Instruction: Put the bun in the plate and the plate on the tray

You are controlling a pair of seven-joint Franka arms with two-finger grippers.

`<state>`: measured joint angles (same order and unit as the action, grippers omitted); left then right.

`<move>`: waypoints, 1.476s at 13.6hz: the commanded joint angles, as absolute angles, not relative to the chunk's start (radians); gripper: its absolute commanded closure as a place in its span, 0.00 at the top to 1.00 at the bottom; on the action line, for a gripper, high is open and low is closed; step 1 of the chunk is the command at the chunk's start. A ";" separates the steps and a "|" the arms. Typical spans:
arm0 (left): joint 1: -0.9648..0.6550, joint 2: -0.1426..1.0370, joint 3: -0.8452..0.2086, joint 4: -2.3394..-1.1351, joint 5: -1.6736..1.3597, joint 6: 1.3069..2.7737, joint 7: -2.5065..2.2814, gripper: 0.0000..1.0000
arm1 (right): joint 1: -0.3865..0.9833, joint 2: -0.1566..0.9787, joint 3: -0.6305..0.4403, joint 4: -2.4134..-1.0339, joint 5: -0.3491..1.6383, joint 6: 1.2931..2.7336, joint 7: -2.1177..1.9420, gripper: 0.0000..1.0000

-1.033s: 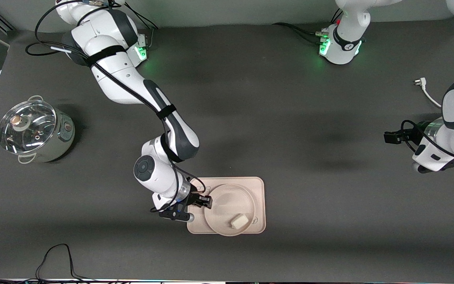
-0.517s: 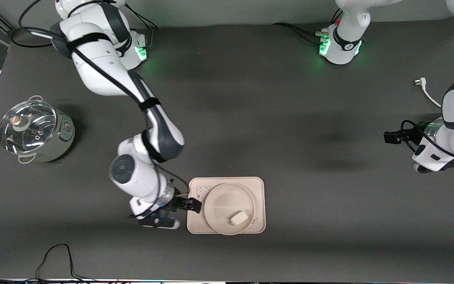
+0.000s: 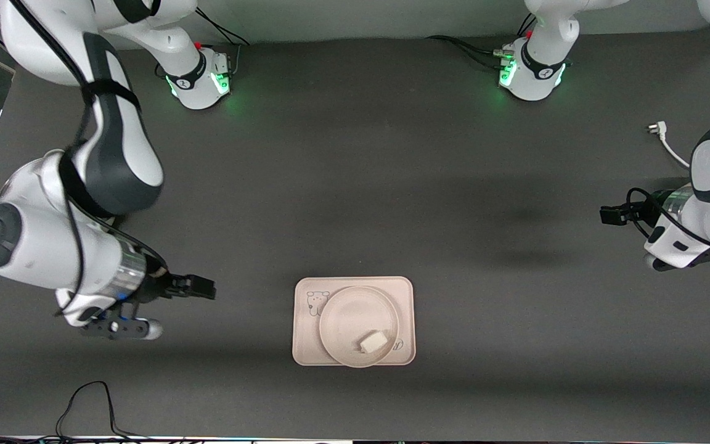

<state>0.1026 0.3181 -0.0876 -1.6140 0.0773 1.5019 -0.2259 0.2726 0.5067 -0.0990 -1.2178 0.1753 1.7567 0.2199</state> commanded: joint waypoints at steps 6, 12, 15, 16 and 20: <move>0.077 0.094 -0.089 -1.623 0.072 1.511 -0.215 1.00 | 0.288 -0.032 -0.202 -1.819 0.032 1.778 0.181 1.00; 0.077 0.009 -0.089 -1.632 0.063 1.516 -0.213 1.00 | 0.288 -0.124 -0.207 -1.871 0.002 1.750 0.193 1.00; 0.109 0.011 -0.106 -1.623 0.026 1.520 -0.215 1.00 | 0.288 -0.124 -0.209 -1.868 0.002 1.747 0.195 1.00; 0.141 0.015 -0.139 -1.614 0.025 1.511 -0.212 1.00 | 0.287 -0.123 -0.209 -1.868 0.003 1.747 0.193 1.00; 0.156 0.025 -0.155 -1.601 0.035 1.508 -0.149 1.00 | 0.285 -0.121 -0.210 -1.868 0.003 1.750 0.195 1.00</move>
